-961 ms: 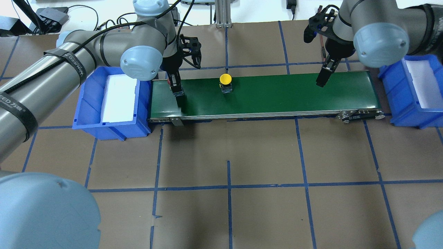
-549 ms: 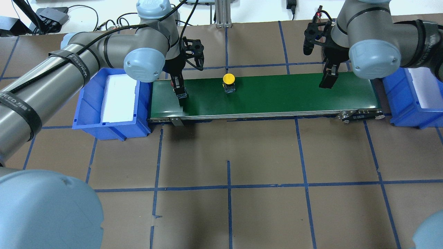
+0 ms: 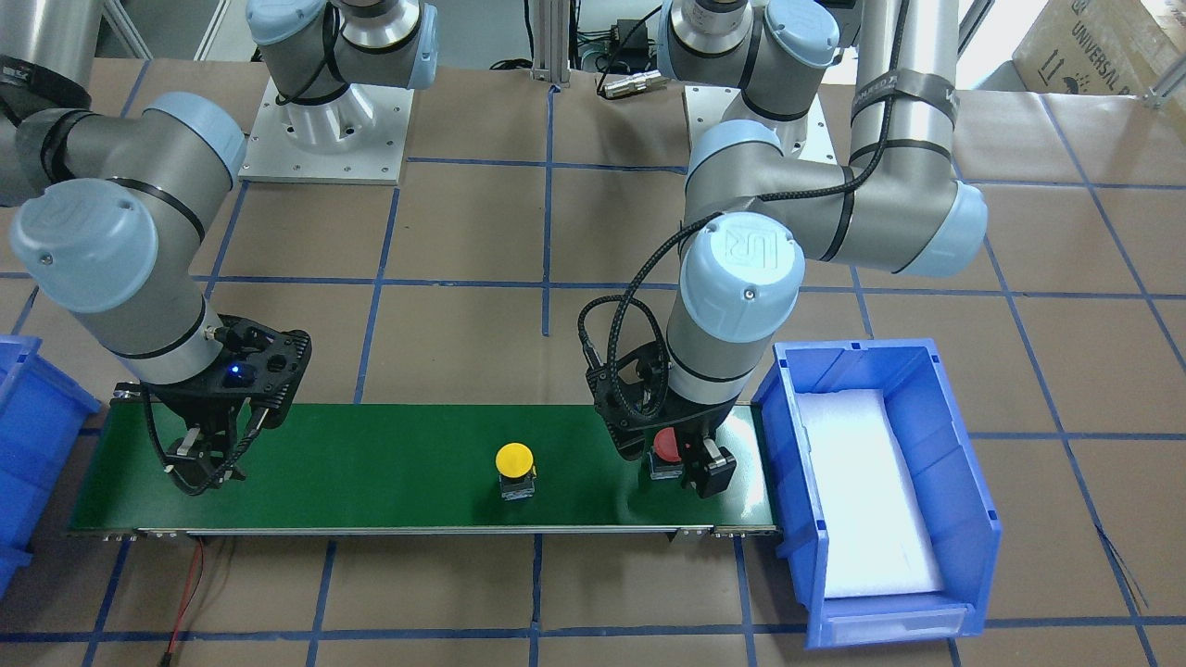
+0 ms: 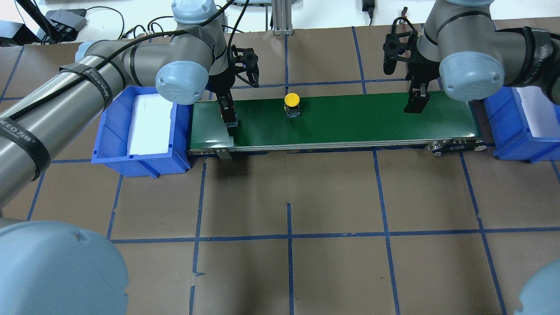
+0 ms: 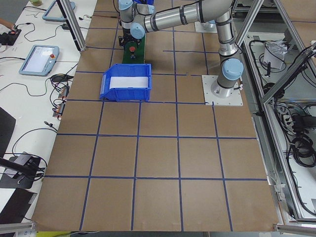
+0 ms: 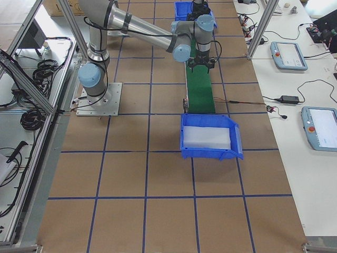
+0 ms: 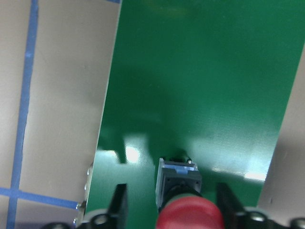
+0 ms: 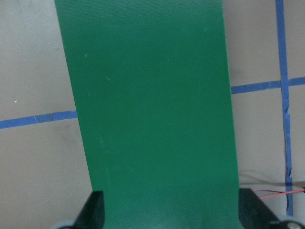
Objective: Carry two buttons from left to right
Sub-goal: 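Carry the red button to the conveyor while the right gripper lowers over the belt, then release the red button on the belt and raise the left gripper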
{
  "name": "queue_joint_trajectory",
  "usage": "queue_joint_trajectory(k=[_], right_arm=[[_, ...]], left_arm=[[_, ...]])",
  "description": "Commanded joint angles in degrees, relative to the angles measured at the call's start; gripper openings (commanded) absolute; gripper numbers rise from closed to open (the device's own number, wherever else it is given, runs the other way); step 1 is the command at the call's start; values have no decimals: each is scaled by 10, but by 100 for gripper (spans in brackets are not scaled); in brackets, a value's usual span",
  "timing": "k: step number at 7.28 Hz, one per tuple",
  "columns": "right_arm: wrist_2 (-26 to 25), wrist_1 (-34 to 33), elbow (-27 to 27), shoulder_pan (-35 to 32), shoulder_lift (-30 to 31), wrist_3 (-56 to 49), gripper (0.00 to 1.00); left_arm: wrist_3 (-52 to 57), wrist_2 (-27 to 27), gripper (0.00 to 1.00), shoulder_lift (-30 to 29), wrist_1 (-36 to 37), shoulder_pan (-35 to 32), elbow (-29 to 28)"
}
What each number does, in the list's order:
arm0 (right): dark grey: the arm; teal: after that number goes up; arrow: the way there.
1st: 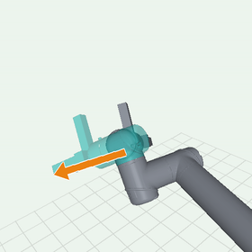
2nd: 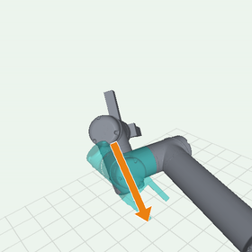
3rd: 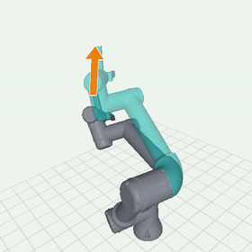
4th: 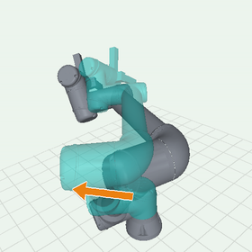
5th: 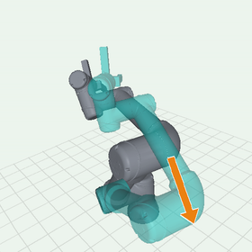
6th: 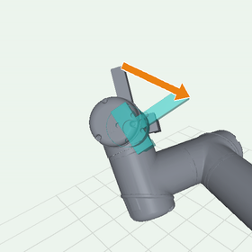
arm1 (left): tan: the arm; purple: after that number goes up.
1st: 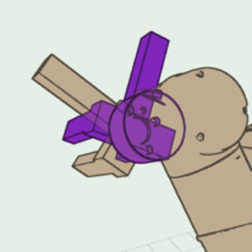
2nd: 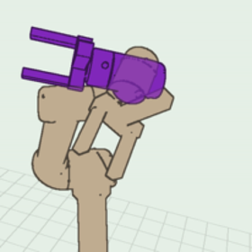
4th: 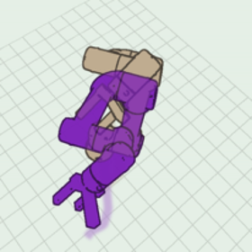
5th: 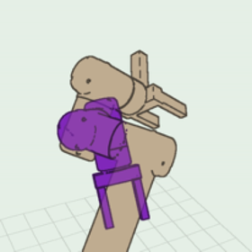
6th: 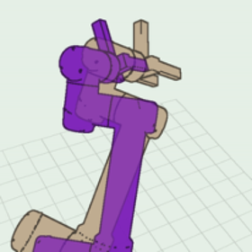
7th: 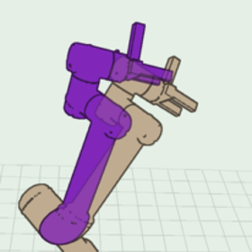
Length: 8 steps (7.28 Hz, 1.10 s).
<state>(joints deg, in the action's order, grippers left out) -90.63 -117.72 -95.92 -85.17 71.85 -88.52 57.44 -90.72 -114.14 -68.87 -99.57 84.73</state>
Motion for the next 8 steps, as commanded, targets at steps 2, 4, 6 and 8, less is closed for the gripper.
queue_joint_trajectory(k=[2, 4, 6, 8], right_arm=[[2, 0, 0, -3, -14, -18, 99], [3, -1, 2, -3, -21, -16, 99], [2, -1, 4, -3, -24, -15, 99], [3, 1, 3, -3, -17, -13, 99]], left_arm=[[-195, -7, 100, 73, -68, 47, -2], [-322, -8, 100, 134, -141, 120, -4], [-391, -8, 100, 190, -236, 152, -3], [-513, -4, 100, 211, -247, 149, 2]])
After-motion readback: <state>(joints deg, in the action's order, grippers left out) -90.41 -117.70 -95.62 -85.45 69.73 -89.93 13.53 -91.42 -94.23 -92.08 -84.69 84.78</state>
